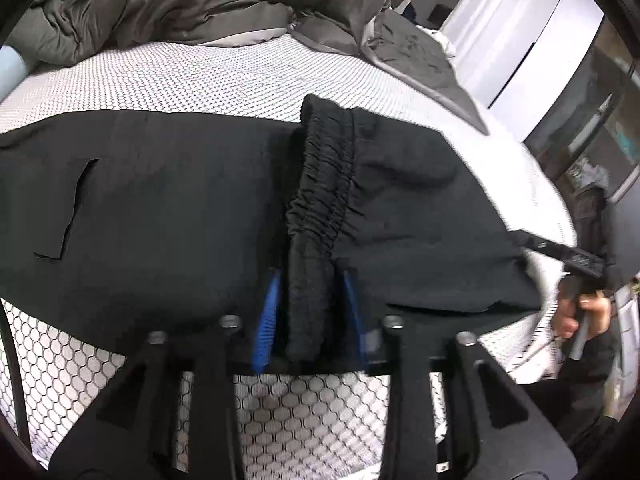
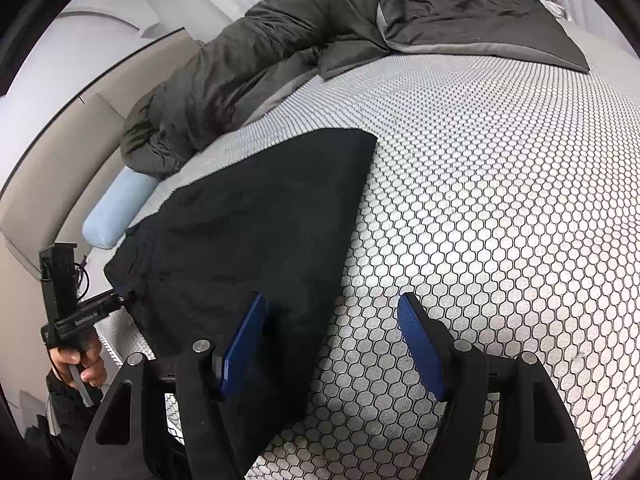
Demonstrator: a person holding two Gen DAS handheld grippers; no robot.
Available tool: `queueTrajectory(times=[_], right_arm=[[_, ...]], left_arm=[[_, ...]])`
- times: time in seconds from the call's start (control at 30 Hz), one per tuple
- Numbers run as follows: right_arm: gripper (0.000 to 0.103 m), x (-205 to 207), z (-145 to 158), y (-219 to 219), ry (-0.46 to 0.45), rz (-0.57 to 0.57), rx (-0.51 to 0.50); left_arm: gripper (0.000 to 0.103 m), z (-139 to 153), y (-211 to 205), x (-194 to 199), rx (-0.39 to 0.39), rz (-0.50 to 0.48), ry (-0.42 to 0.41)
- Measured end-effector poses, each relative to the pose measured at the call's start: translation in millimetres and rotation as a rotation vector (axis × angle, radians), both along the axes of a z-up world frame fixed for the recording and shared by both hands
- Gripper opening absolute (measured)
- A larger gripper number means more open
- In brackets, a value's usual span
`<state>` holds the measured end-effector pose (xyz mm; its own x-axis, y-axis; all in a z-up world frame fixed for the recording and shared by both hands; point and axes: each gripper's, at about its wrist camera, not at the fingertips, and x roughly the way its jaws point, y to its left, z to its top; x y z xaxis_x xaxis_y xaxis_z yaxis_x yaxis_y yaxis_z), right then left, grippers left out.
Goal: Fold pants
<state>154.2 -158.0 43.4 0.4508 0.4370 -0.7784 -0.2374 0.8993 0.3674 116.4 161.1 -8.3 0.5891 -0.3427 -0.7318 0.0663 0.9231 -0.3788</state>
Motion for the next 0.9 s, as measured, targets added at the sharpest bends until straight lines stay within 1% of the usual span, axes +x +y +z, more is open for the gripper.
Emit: queueTrajectory(times=[0.03, 0.07, 0.1, 0.17, 0.2, 0.3, 0.37, 0.43, 0.47, 0.53, 0.57, 0.63, 0.67, 0.7, 0.73, 0.77, 0.8, 0.83, 0.9], right_arm=[[0.07, 0.2, -0.2, 1.0, 0.001, 0.002, -0.002], [0.07, 0.5, 0.0, 3.0, 0.001, 0.005, -0.002], [0.07, 0.1, 0.4, 3.8, 0.002, 0.011, -0.002], [0.07, -1.9, 0.4, 8.3, 0.01, 0.031, -0.001], [0.07, -4.8, 1.0, 10.5, 0.012, 0.046, -0.002], [0.07, -20.8, 2.8, 15.7, 0.004, 0.119, -0.007], [0.07, -33.6, 1.7, 18.2, 0.004, 0.161, -0.024], [0.064, -45.2, -0.4, 20.9, 0.01, 0.207, -0.039], [0.059, -49.0, -0.7, 19.3, 0.016, 0.213, -0.02], [0.057, -53.4, -0.6, 12.9, 0.026, 0.222, 0.036], [0.057, -54.3, -1.1, 10.1, 0.032, 0.221, 0.06], [0.057, -53.0, -6.7, 11.7, 0.061, 0.231, 0.087], [0.056, -52.3, -11.6, 15.8, 0.075, 0.235, 0.074], [0.042, -50.9, -15.5, 20.2, 0.087, 0.24, 0.064], [0.033, -52.6, -16.7, 22.4, 0.084, 0.249, 0.059], [0.026, -53.3, -15.2, 23.1, 0.068, 0.248, 0.061], [0.016, -54.9, -9.2, 19.5, 0.043, 0.248, 0.086], [0.012, -56.9, -2.6, 13.9, 0.02, 0.245, 0.116], [0.008, -59.1, 6.6, 2.5, -0.003, 0.241, 0.168]], left_arm=[[0.057, 3.1, 3.0, -2.0, -0.018, -0.007, -0.011], [0.076, 6.4, 7.0, -4.4, -0.044, 0.0, -0.033], [0.079, 7.6, 8.2, -5.3, -0.059, 0.011, -0.05], [0.079, 6.6, 5.9, -4.7, -0.072, -0.011, -0.048], [0.079, 4.2, 2.7, -3.6, -0.056, -0.02, -0.039], [0.079, -4.2, -9.8, 0.3, 0.054, -0.021, -0.006], [0.079, -10.8, -14.8, 2.5, 0.103, -0.021, 0.009], [0.079, -14.0, -15.3, 3.6, 0.11, -0.034, 0.02], [0.079, -13.0, -13.1, 2.3, 0.098, -0.04, 0.016], [0.079, -12.5, -11.3, 2.9, 0.072, -0.049, 0.009], [0.078, -12.0, -10.4, 1.8, 0.06, -0.059, 0.0], [0.067, -14.2, -11.2, 1.8, 0.064, -0.065, -0.003], [0.055, -16.4, -12.9, 2.5, 0.069, -0.073, 0.003], [0.051, -17.9, -14.9, 3.2, 0.066, -0.083, 0.009], [0.05, -16.3, -15.0, 2.5, 0.066, -0.079, -0.006], [0.045, -13.6, -13.4, 2.0, 0.049, -0.082, -0.019], [0.042, -10.7, -10.3, -0.4, 0.022, -0.088, -0.03], [0.041, -7.7, -6.9, -2.3, -0.012, -0.096, -0.043], [0.026, -2.1, 1.1, -7.0, -0.074, -0.123, -0.064]])
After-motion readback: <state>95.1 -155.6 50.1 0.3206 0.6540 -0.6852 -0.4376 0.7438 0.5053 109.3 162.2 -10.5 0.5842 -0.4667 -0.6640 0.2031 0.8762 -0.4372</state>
